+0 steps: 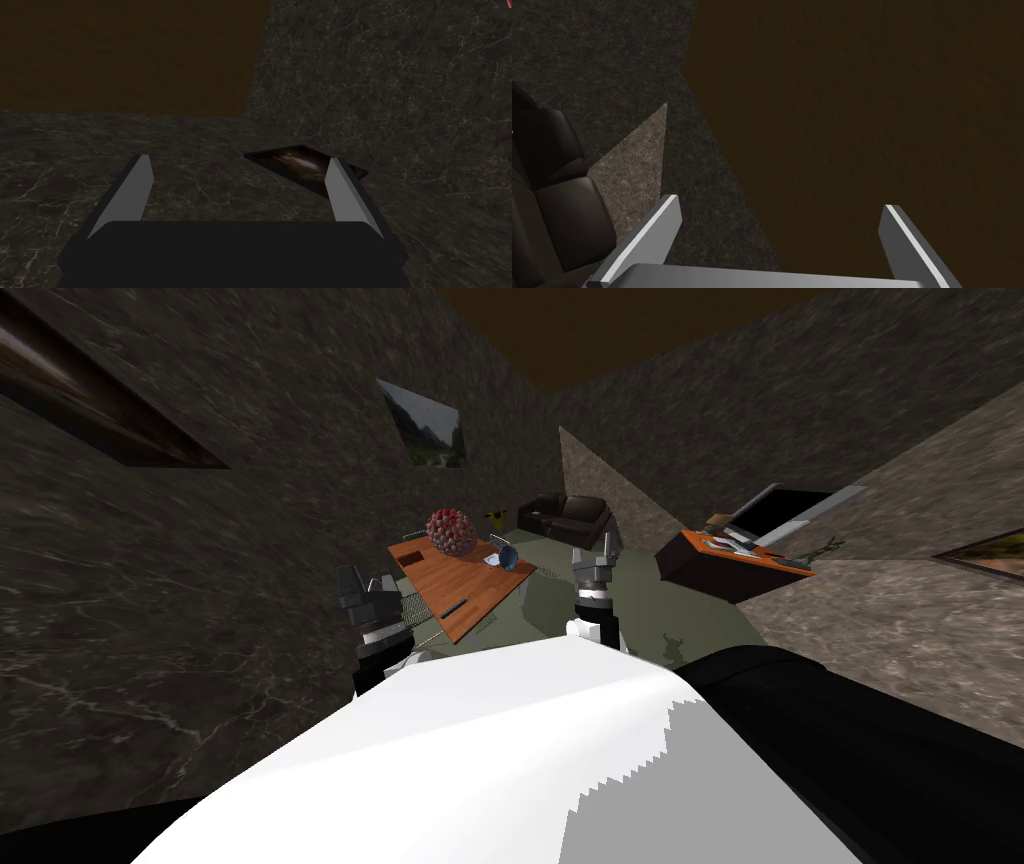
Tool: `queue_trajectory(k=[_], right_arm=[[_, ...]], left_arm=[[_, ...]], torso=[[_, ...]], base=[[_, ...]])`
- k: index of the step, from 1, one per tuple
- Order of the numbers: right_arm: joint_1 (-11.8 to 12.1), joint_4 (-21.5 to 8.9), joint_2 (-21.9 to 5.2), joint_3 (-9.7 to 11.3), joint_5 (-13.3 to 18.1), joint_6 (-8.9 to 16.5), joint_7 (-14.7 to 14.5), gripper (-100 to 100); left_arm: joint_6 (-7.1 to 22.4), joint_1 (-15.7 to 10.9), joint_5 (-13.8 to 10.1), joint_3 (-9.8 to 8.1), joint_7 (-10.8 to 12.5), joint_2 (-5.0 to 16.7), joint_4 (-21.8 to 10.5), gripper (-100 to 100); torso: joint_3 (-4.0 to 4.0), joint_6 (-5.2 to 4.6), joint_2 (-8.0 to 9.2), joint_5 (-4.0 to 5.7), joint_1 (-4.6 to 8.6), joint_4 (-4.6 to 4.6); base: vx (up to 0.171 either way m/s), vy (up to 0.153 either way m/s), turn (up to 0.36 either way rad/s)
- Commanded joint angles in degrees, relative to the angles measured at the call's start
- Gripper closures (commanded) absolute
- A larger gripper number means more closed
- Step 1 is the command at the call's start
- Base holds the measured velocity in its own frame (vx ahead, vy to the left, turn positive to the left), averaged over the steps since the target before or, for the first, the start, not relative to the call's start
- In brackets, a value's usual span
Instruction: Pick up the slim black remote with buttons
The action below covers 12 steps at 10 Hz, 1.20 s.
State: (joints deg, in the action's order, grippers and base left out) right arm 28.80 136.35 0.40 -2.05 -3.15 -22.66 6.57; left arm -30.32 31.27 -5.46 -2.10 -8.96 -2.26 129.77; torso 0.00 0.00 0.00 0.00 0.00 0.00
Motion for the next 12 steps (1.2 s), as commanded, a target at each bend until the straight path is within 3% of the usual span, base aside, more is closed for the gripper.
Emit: queue_trajectory(k=[1, 3, 4, 7, 8, 10, 11, 12], right_arm=[[0.0, 0.0, 0.0, 0.0, 0.0, 0.0, 0.0, 0], [0.0, 0.0, 0.0, 0.0, 0.0, 0.0, 0.0, 0], [0.0, 0.0, 0.0, 0.0, 0.0, 0.0, 0.0, 0], [0.0, 0.0, 0.0, 0.0, 0.0, 0.0, 0.0, 0], [0.0, 0.0, 0.0, 0.0, 0.0, 0.0, 0.0, 0], [0.0, 0.0, 0.0, 0.0, 0.0, 0.0, 0.0, 0], [0.0, 0.0, 0.0, 0.0, 0.0, 0.0, 0.0, 0], [0.0, 0.0, 0.0, 0.0, 0.0, 0.0, 0.0, 0]], left_arm=[[0.9, -0.2, -0.2, -0.27, 0.3, 2.7, -0.7, -100], [3.1, -0.8, -0.6, -0.9, 0.9, 6.1, -2.3, -100], [3.1, -0.8, -0.6, -0.9, 0.9, 6.4, -2.3, -100], [7.6, -2.0, -1.6, -2.41, 2.4, 11.3, -6.1, -100], [8.2, -2.0, -1.6, -2.41, 2.4, 11.3, -6.1, -100], [11.8, -3.0, -2.5, -3.74, 3.8, 14.1, -9.3, -100], [12.8, -3.0, -2.5, -3.74, 3.8, 14.1, -9.3, -100], [14.5, -3.5, -3.1, -4.49, 4.6, 15.4, -11.0, -100]], torso=[[0.0, 0.0, 0.0, 0.0, 0.0, 0.0], [-0.07, -0.01, 0.12, 0.03, 0.17, -0.02], [-0.08, -0.01, 0.14, 0.05, 0.23, -0.03], [-0.04, -0.01, 0.07, 0.02, 0.11, -0.01], [-0.03, -0.01, 0.06, 0.04, 0.17, -0.01], [-0.01, -0.01, 0.02, 0.02, 0.1, -0.01], [-0.02, -0.01, 0.04, 0.03, 0.13, -0.01], [-0.02, 0.01, 0.03, 0.03, 0.13, -0.01]], base=[[-0.022, -0.022, -0.034], [-0.04, -0.063, -0.044], [-0.026, -0.039, -0.013], [-0.015, -0.038, -0.065], [-0.009, -0.036, -0.032], [-0.011, -0.038, -0.096], [-0.006, -0.036, -0.023], [0.002, -0.036, -0.071]])
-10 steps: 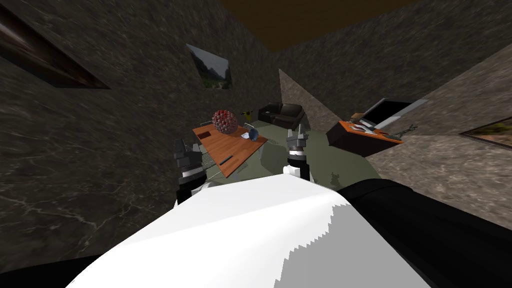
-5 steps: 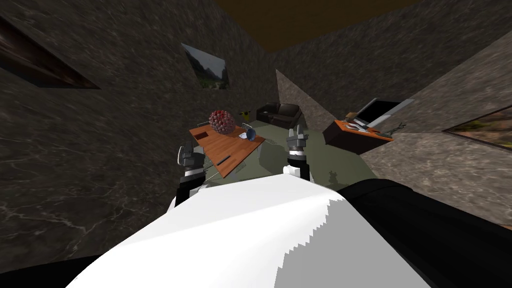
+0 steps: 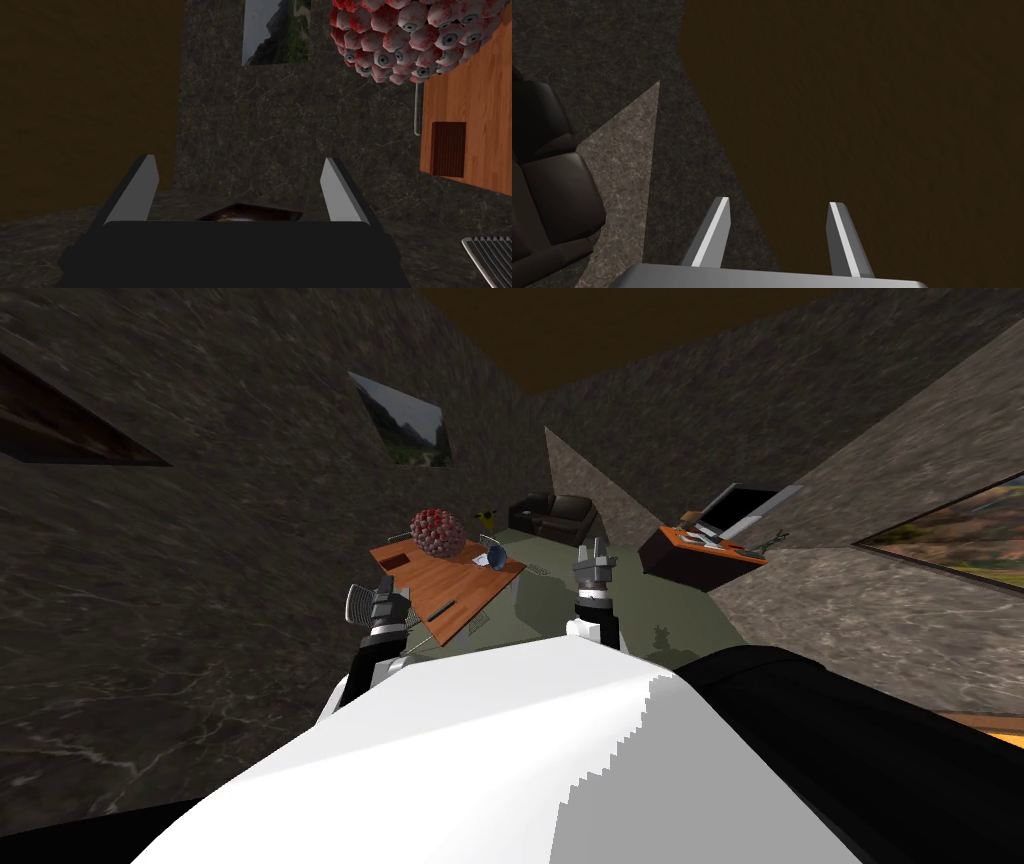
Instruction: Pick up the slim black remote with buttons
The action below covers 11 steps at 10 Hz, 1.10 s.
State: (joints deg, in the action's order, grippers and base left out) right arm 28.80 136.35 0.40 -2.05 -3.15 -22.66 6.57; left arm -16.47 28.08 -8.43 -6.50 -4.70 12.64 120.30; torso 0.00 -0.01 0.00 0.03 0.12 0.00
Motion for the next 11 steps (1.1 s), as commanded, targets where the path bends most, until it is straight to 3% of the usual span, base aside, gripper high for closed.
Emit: queue_trajectory(k=[1, 3, 4, 9, 11], right_arm=[[0.0, 0.0, 0.0, 0.0, 0.0, 0.0, 0.0, 0], [0.0, 0.0, 0.0, 0.0, 0.0, 0.0, 0.0, 0], [0.0, 0.0, 0.0, 0.0, 0.0, 0.0, 0.0, 0], [0.0, 0.0, 0.0, 0.0, 0.0, 0.0, 0.0, 0], [0.0, 0.0, 0.0, 0.0, 0.0, 0.0, 0.0, 0]], left_arm=[[2.9, -0.9, -0.7, -0.89, 1.1, 1.7, -2.9, -100], [7.1, -1.5, -1.2, -1.73, 2.0, 2.9, -4.8, -100], [7.1, -1.5, -1.2, -1.73, 2.0, 2.9, -5.3, -100], [14.8, -3.5, -3.2, -4.49, 4.8, 6.3, -11.4, -100], [16.3, -3.5, -3.2, -4.49, 4.8, 6.3, -11.4, -100]], torso=[[0.0, 0.0, 0.0, 0.0, 0.0, 0.0], [0.01, 0.01, -0.01, 0.0, 0.02, 0.01], [0.01, 0.01, 0.0, -0.01, -0.01, 0.01], [0.01, 0.03, -0.02, -0.01, -0.04, 0.01], [0.01, 0.02, -0.02, -0.01, -0.04, 0.01]], base=[[0.005, -0.049, -0.117], [0.002, -0.037, -0.062], [0.0, -0.023, -0.044], [0.006, -0.028, -0.078], [0.005, -0.016, -0.021]])
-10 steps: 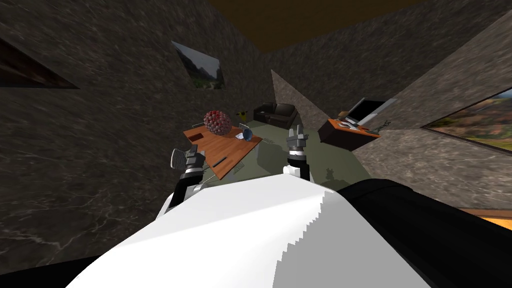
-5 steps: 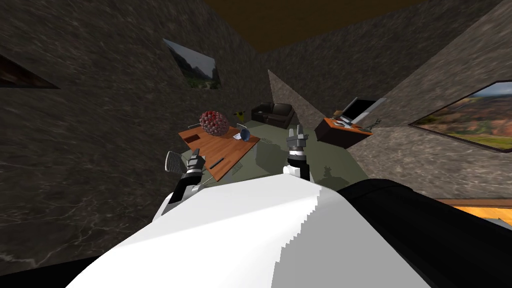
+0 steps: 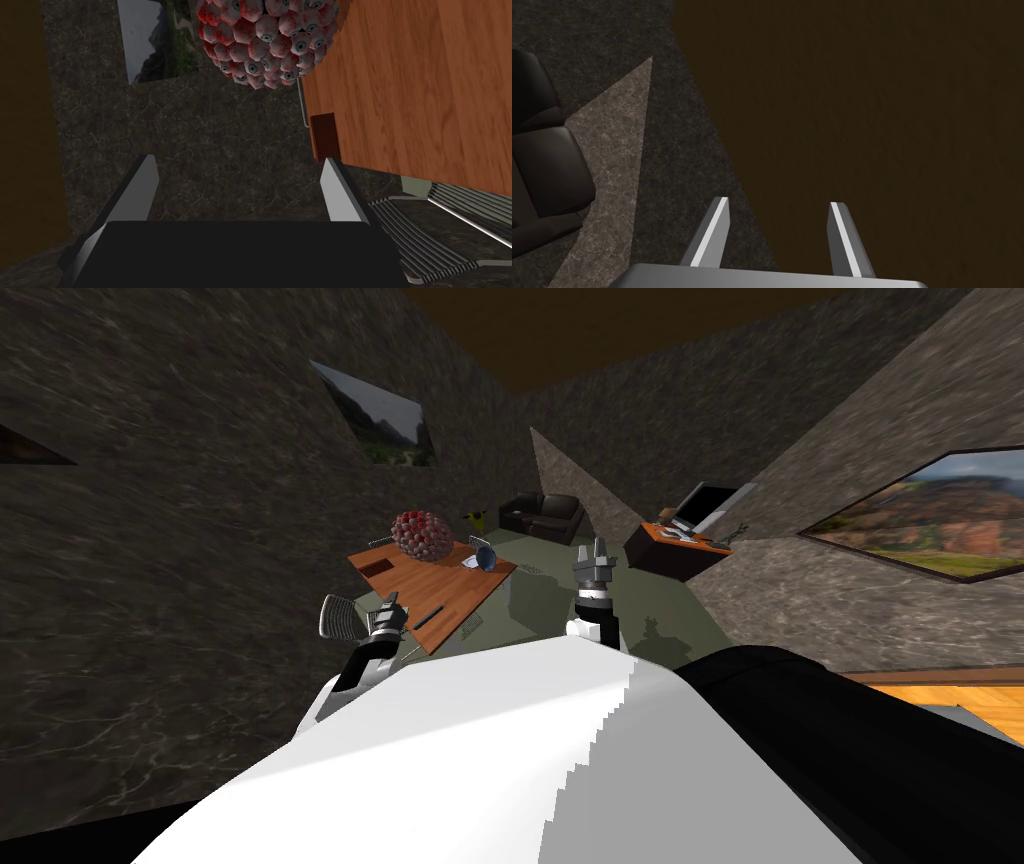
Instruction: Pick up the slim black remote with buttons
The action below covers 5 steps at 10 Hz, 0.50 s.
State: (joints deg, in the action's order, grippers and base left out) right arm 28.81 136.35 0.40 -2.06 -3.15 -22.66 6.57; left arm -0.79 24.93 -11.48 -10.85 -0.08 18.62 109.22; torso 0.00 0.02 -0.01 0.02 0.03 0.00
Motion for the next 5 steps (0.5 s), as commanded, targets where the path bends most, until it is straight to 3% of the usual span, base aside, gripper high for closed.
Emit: queue_trajectory(k=[1, 4, 5], right_arm=[[0.0, 0.0, 0.0, 0.0, 0.0, 0.0, 0.0, 0], [0.0, 0.0, 0.0, 0.0, 0.0, 0.0, 0.0, 0], [0.0, 0.0, 0.0, 0.0, 0.0, 0.0, 0.0, 0]], left_arm=[[2.9, -1.0, -0.8, -1.12, 1.1, 1.3, -2.4, -100], [7.2, -1.8, -1.5, -2.13, 2.1, 2.2, -4.6, -100], [9.3, -2.6, -2.2, -3.15, 3.1, 3.1, -6.9, -100]], torso=[[0.0, 0.0, 0.0, 0.0, 0.0, 0.0], [0.02, -0.02, -0.04, 0.0, 0.02, 0.01], [0.02, 0.0, -0.03, 0.0, 0.02, 0.01]], base=[[0.007, -0.019, -0.111], [0.011, -0.02, -0.073], [0.019, -0.025, -0.121]])
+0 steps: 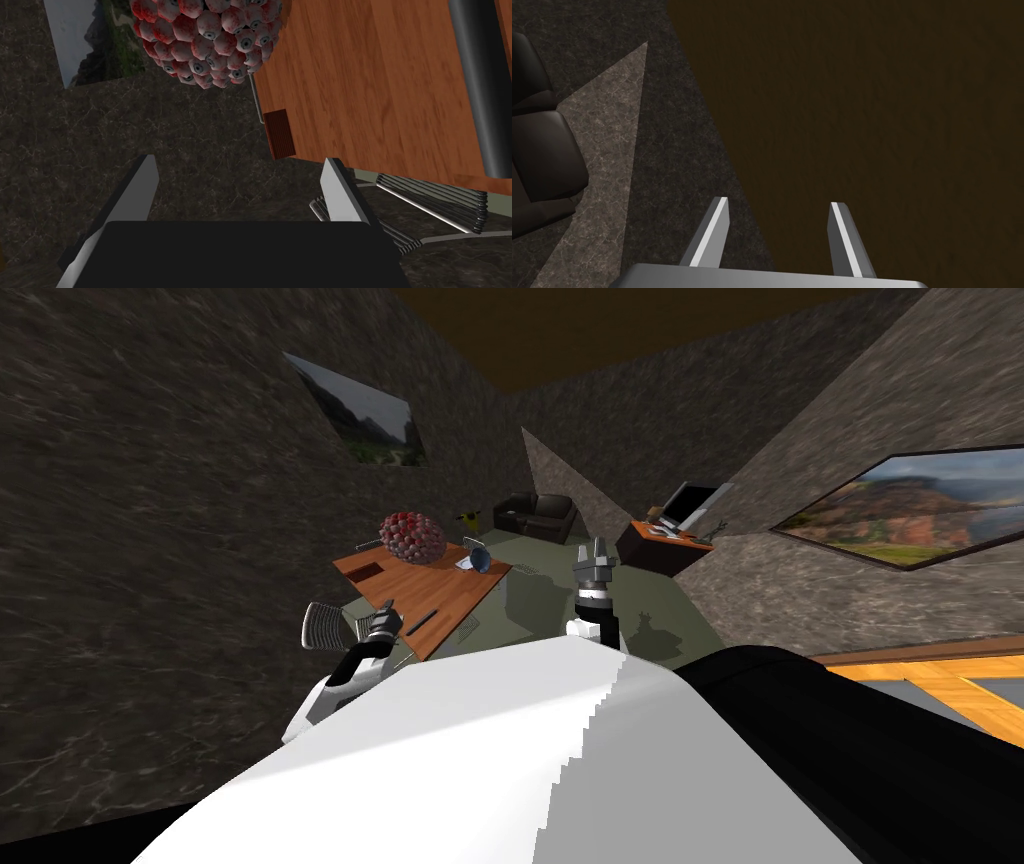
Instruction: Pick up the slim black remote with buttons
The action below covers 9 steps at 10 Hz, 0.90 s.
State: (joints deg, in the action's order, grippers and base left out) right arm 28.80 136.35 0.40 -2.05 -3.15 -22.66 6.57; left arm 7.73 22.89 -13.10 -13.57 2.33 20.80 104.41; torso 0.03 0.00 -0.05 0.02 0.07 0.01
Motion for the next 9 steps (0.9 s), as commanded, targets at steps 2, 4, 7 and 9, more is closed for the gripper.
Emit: queue_trajectory(k=[2, 4, 7, 9], right_arm=[[0.0, 0.0, 0.0, 0.0, 0.0, 0.0, 0.0, 0], [0.0, 0.0, 0.0, 0.0, 0.0, 0.0, 0.0, 0], [0.0, 0.0, 0.0, 0.0, 0.0, 0.0, 0.0, 0], [0.0, 0.0, 0.0, 0.0, 0.0, 0.0, 0.0, 0]], left_arm=[[4.2, -1.4, -1.3, -1.46, 1.8, 1.8, -4.0, -100], [7.5, -2.2, -2.1, -2.5, 2.8, 2.6, -6.3, -100], [12.3, -3.1, -2.8, -3.55, 3.8, 3.4, -9.1, -100], [15.1, -4.0, -3.5, -4.61, 4.8, 4.1, -11.5, -100]], torso=[[0.0, 0.02, 0.01, 0.0, -0.02, 0.0], [0.0, 0.02, 0.0, 0.0, -0.04, 0.0], [0.01, 0.01, -0.02, -0.01, -0.05, 0.01], [0.03, 0.0, -0.05, -0.02, -0.08, 0.01]], base=[[0.018, -0.02, -0.076], [0.02, -0.015, -0.093], [0.021, -0.009, -0.08], [0.03, -0.004, -0.09]])
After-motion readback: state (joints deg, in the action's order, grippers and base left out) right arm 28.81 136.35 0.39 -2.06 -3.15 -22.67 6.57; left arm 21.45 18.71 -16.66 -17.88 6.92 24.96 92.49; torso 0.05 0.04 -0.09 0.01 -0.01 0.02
